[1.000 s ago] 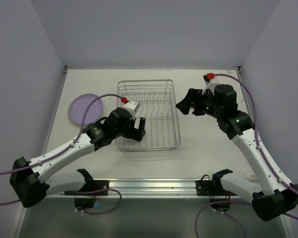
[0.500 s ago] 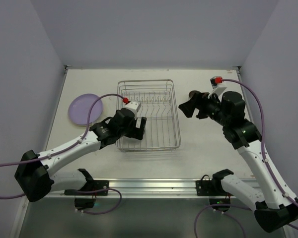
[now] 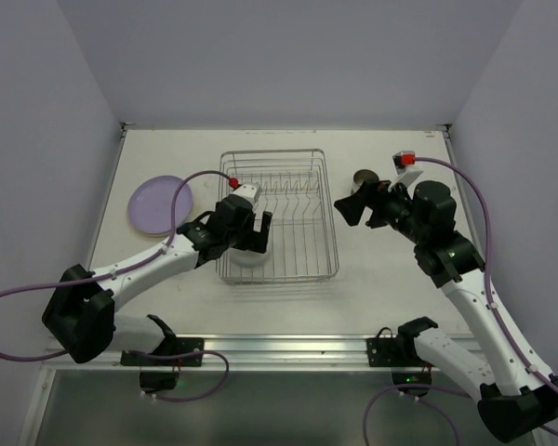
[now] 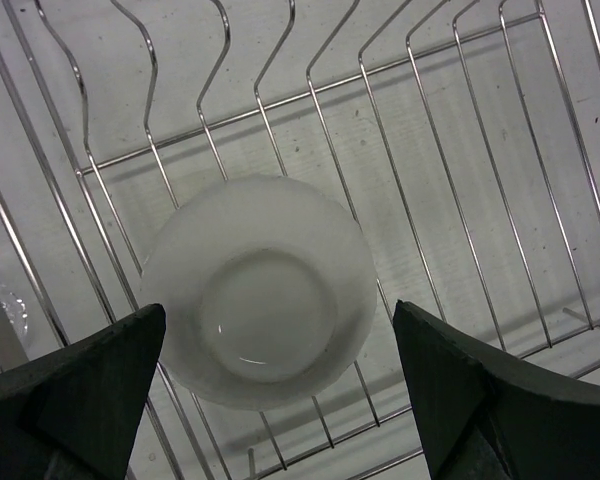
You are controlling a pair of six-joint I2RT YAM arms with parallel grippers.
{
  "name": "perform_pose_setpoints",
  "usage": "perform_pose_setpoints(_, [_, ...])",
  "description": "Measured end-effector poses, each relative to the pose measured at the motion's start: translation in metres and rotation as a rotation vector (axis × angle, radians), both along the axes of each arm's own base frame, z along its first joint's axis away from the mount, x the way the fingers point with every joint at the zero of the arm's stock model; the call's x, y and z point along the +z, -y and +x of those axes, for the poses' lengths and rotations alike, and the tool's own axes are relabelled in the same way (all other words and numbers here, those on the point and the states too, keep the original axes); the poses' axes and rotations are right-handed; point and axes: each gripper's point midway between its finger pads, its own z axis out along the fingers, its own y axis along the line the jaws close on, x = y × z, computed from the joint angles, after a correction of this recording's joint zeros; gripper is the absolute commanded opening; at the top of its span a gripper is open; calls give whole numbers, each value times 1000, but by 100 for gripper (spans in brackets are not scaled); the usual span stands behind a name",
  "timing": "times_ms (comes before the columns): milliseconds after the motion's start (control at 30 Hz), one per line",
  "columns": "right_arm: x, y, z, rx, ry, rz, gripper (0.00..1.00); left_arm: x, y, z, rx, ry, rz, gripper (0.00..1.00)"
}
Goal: Unload the mixed dishes from the dish rack
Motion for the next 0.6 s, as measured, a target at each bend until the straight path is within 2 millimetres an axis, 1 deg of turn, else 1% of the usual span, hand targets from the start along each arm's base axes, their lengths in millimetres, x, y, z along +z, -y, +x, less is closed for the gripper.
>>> perform_pose_setpoints(100, [3, 0, 1, 0, 12, 4, 86, -8, 4, 0, -13, -22, 1, 100])
perform_pose_setpoints(200, [5, -1, 2, 0, 22, 8, 87, -11, 12, -1, -39, -37, -24, 100])
perform_pose_setpoints(333, [4, -1, 3, 0, 18, 7, 87, -8, 26, -3, -81, -49, -82, 100])
perform_pose_setpoints(500, [-6, -3, 8, 0, -13, -5, 87, -2, 41, -7, -126, -62, -151, 100])
perform_pose_setpoints(600, [-10, -4, 10, 4, -28, -9, 88, -1, 44, -9, -137, -67, -165, 100])
